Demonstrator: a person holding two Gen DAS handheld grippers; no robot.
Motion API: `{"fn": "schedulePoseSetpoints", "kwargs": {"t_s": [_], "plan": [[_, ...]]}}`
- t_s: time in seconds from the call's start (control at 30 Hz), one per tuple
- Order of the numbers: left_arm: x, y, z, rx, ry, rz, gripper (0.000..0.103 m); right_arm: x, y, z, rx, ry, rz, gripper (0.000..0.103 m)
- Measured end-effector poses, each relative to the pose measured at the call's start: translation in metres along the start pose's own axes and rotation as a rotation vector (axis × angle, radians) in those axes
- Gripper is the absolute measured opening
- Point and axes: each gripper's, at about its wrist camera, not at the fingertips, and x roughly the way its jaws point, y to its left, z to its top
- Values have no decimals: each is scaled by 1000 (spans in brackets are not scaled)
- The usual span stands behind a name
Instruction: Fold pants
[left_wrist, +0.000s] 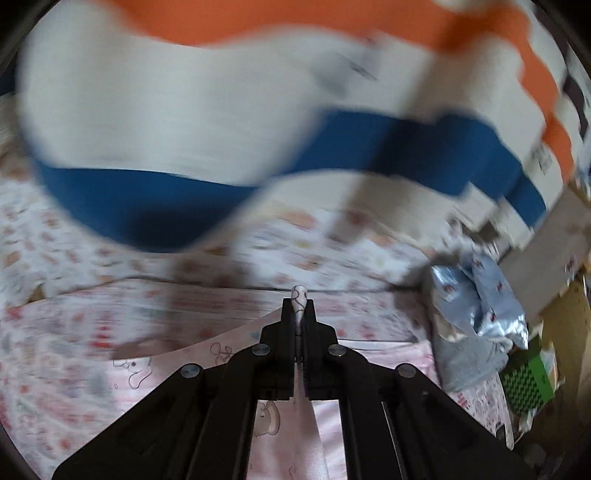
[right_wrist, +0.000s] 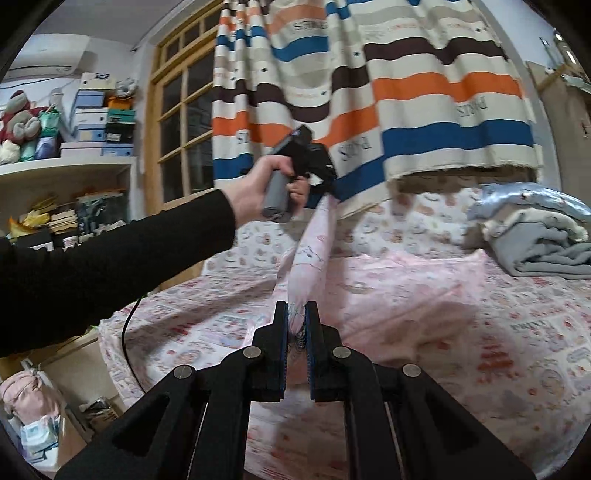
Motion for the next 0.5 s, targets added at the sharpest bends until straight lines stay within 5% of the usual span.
{"fn": "schedulePoseSetpoints", "kwargs": {"t_s": [0.23, 0.5], "plan": [[43, -97, -10, 176, 72, -33, 2, -2, -14, -9, 24, 30, -20, 8], [100, -163, -25, 209, 190, -85, 2, 2, -30, -16, 54, 61, -64, 8]]}}
